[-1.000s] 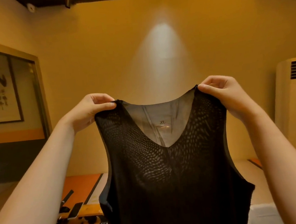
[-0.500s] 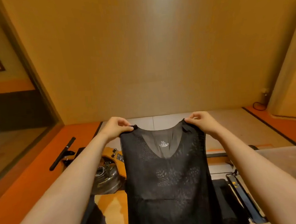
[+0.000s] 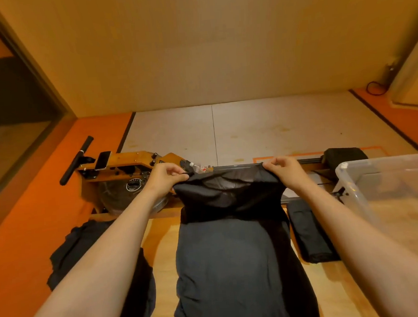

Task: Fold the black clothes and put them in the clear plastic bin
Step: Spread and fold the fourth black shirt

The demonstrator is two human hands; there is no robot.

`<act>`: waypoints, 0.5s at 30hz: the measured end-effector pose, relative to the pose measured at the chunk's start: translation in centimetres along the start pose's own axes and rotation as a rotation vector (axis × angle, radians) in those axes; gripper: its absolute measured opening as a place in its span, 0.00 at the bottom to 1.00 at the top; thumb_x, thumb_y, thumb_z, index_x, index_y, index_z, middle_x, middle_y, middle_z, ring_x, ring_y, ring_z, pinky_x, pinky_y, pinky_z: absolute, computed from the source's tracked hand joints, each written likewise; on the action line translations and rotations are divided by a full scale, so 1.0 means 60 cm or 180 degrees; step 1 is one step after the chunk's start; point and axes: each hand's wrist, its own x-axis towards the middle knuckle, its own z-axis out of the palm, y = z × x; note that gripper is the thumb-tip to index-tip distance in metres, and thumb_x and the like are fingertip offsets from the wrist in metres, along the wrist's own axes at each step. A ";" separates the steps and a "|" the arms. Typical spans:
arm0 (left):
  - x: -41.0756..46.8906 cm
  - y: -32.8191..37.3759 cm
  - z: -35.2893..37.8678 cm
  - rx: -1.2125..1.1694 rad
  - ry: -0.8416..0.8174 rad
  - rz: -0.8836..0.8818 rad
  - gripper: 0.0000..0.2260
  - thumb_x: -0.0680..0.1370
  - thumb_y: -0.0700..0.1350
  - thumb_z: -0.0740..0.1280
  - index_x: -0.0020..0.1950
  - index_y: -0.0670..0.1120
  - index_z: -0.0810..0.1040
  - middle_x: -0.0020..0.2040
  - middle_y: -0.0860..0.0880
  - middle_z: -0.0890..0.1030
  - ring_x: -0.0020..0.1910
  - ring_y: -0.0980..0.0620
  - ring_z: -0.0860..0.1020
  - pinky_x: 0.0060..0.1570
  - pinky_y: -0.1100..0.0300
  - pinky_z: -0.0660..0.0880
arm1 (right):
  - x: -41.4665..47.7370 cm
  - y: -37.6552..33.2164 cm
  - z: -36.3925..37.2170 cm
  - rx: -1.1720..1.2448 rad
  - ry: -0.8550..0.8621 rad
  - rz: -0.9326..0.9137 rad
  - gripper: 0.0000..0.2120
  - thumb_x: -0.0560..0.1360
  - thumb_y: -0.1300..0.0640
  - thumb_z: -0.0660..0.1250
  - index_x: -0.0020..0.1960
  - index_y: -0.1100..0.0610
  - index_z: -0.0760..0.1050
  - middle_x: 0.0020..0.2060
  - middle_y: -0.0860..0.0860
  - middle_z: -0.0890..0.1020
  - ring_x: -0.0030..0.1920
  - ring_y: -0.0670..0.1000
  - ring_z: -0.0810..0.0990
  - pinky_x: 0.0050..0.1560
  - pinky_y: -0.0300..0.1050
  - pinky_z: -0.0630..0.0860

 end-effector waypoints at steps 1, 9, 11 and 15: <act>-0.002 -0.004 0.002 -0.0046 -0.0084 -0.0036 0.04 0.75 0.41 0.72 0.48 0.41 0.82 0.39 0.44 0.80 0.37 0.53 0.77 0.30 0.68 0.74 | -0.001 0.004 0.001 -0.0009 -0.0057 -0.0027 0.14 0.78 0.57 0.68 0.41 0.69 0.78 0.37 0.57 0.81 0.39 0.50 0.78 0.41 0.43 0.71; -0.008 -0.019 -0.006 -0.0102 -0.0059 0.0022 0.02 0.74 0.42 0.73 0.46 0.45 0.83 0.41 0.46 0.82 0.44 0.50 0.80 0.43 0.60 0.76 | -0.006 -0.001 -0.004 0.0078 -0.0325 -0.0104 0.11 0.78 0.57 0.68 0.42 0.64 0.80 0.37 0.51 0.81 0.39 0.46 0.79 0.41 0.33 0.72; -0.014 -0.016 -0.011 -0.0026 0.0088 0.0145 0.03 0.74 0.42 0.73 0.46 0.46 0.83 0.43 0.48 0.82 0.47 0.52 0.80 0.47 0.59 0.76 | -0.009 -0.010 -0.009 0.0109 -0.0338 -0.0098 0.10 0.78 0.56 0.68 0.40 0.60 0.79 0.39 0.51 0.82 0.42 0.47 0.80 0.44 0.37 0.73; -0.057 -0.004 -0.020 -0.0202 0.0004 0.0371 0.03 0.75 0.40 0.71 0.47 0.44 0.83 0.44 0.51 0.82 0.43 0.62 0.79 0.42 0.69 0.73 | -0.043 -0.021 -0.024 0.0130 -0.0340 -0.0284 0.12 0.78 0.55 0.67 0.38 0.60 0.78 0.38 0.52 0.81 0.42 0.47 0.80 0.46 0.42 0.74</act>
